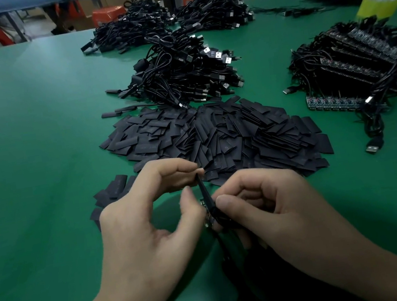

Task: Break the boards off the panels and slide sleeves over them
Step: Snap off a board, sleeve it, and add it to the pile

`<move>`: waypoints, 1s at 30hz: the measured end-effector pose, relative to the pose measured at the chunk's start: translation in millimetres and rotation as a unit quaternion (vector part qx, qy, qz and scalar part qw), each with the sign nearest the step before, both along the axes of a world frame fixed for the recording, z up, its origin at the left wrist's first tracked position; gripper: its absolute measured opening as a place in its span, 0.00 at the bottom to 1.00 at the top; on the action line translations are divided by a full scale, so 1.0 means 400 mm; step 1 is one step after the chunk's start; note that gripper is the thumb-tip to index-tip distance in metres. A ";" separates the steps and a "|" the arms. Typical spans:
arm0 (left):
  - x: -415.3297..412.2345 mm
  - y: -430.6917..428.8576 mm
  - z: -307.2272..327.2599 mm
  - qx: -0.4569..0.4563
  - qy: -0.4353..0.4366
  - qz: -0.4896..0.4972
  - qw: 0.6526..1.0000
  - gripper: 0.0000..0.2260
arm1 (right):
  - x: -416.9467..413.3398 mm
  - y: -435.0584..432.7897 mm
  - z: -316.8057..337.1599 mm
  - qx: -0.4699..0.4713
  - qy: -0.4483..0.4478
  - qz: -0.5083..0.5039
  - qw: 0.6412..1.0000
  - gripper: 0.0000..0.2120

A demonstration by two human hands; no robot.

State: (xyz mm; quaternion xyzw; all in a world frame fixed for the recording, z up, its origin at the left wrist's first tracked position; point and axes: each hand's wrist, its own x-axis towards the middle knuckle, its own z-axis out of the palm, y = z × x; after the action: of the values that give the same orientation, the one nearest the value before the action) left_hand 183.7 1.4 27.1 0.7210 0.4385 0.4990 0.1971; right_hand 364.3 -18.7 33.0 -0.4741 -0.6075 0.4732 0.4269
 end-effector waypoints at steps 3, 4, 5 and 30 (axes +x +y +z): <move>-0.010 0.001 0.002 -0.016 0.017 -0.029 0.999 0.11 | 0.009 0.004 0.005 -0.018 0.023 -0.006 1.000 0.06; -0.012 0.000 0.003 -0.026 0.024 -0.044 0.998 0.13 | 0.013 0.005 0.006 -0.021 0.027 -0.007 0.999 0.06; -0.013 0.000 0.004 -0.034 0.033 -0.055 0.997 0.15 | 0.016 0.006 0.006 -0.023 0.028 -0.007 0.999 0.06; -0.031 0.032 -0.026 -0.063 0.079 0.013 0.995 0.29 | 0.094 0.087 0.080 0.062 -0.140 -0.025 0.988 0.06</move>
State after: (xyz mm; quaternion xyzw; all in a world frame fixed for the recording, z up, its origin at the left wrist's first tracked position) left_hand 171.3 14.2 16.8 0.7383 0.4926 0.4149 0.2001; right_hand 402.0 16.0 65.1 -0.5229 -0.6774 0.3533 0.3779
